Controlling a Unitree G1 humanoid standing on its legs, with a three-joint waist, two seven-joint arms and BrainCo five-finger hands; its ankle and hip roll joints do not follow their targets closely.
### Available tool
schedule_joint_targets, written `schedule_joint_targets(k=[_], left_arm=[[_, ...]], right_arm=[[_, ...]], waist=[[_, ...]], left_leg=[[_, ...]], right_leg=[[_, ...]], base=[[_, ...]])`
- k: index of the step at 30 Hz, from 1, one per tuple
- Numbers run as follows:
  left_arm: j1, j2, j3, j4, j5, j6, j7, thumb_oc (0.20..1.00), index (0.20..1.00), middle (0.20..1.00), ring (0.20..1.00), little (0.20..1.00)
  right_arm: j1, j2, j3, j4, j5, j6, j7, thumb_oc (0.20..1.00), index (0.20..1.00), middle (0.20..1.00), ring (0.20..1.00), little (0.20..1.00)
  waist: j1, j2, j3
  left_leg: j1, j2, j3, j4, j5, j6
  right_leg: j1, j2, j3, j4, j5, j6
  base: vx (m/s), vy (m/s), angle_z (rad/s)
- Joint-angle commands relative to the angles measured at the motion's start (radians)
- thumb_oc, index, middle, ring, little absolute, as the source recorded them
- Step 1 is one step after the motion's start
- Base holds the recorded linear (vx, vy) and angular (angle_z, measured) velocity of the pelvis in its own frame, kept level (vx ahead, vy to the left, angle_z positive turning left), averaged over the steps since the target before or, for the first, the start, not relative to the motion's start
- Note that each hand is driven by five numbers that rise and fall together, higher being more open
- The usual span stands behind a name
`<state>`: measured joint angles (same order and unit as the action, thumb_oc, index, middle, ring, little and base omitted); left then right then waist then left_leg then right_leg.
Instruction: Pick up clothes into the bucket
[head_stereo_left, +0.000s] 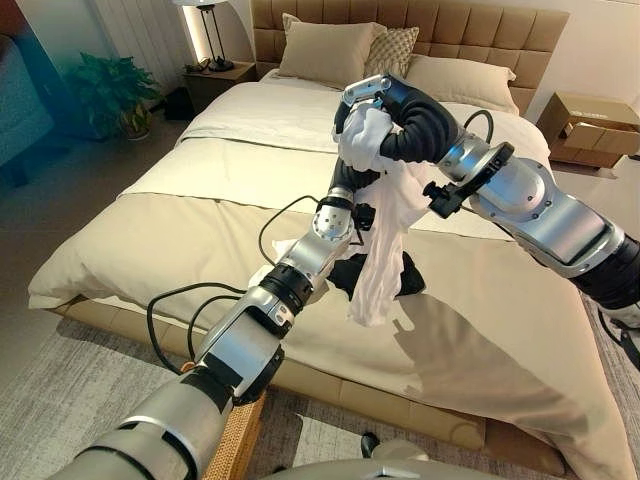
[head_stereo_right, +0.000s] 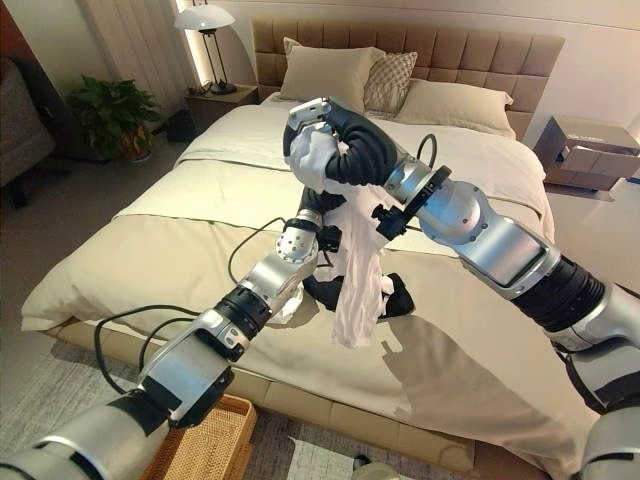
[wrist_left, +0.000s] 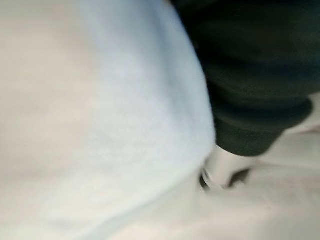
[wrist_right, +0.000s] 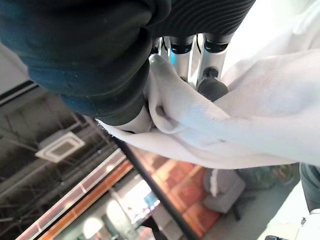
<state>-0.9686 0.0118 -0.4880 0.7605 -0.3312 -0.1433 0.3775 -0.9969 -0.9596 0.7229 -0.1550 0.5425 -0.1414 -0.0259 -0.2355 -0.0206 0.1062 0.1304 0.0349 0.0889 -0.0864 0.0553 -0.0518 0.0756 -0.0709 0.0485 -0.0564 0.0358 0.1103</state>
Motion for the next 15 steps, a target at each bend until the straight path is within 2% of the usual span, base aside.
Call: schedule_joint_targets(k=[1,5,6,7,15], left_arm=[[-0.069,-0.040,-0.013,0.044,-0.030,-0.027,-0.001,0.200,0.200,0.200,0.200,0.200],[-0.027,-0.023,-0.033,-0.042,-0.033,-0.036,-0.017,0.200,0.200,0.200,0.200,0.200],[-0.015,-0.019,-0.036,-0.066,-0.036,-0.038,-0.021,0.200,0.200,0.200,0.200,0.200],[-0.005,-0.013,-0.042,-0.096,-0.035,-0.041,-0.024,0.200,0.200,0.200,0.200,0.200],[0.070,0.093,-0.045,-0.329,-0.023,-0.053,-0.062,0.200,0.200,0.200,0.200,0.200]], right_arm=[[-0.081,0.080,-0.091,-0.138,0.072,-0.119,-0.026,0.200,0.200,0.200,0.200,0.200],[-0.049,0.074,-0.136,-0.101,0.057,-0.121,-0.049,0.200,0.200,0.200,0.200,0.200],[-0.036,0.074,-0.151,-0.096,0.053,-0.120,-0.054,0.451,0.451,0.451,0.451,0.451],[-0.022,0.076,-0.168,-0.087,0.046,-0.117,-0.065,1.000,1.000,1.000,1.000,1.000],[0.079,0.083,-0.331,0.032,-0.005,-0.108,-0.155,1.000,1.000,1.000,1.000,1.000]], waist=[[0.015,-0.045,-0.055],[0.027,-0.047,-0.052],[0.030,-0.047,-0.051],[0.034,-0.047,-0.049],[0.069,-0.049,-0.039]], left_leg=[[-0.029,-0.036,-0.029,0.149,-0.136,0.033],[-0.034,-0.035,-0.039,0.152,-0.135,0.032],[-0.035,-0.036,-0.042,0.152,-0.135,0.032],[-0.037,-0.037,-0.046,0.153,-0.135,0.032],[-0.051,-0.045,-0.075,0.156,-0.134,0.034]], right_leg=[[-0.051,-0.029,-0.018,0.150,-0.057,0.016],[-0.047,-0.031,-0.027,0.149,-0.059,0.015],[-0.046,-0.031,-0.031,0.149,-0.060,0.014],[-0.045,-0.032,-0.034,0.149,-0.061,0.014],[-0.037,-0.040,-0.065,0.149,-0.066,0.013]], base=[[0.00,0.000,0.00],[0.00,0.000,0.00],[0.00,-0.007,0.04],[0.00,-0.008,0.06],[0.01,-0.007,0.10]])
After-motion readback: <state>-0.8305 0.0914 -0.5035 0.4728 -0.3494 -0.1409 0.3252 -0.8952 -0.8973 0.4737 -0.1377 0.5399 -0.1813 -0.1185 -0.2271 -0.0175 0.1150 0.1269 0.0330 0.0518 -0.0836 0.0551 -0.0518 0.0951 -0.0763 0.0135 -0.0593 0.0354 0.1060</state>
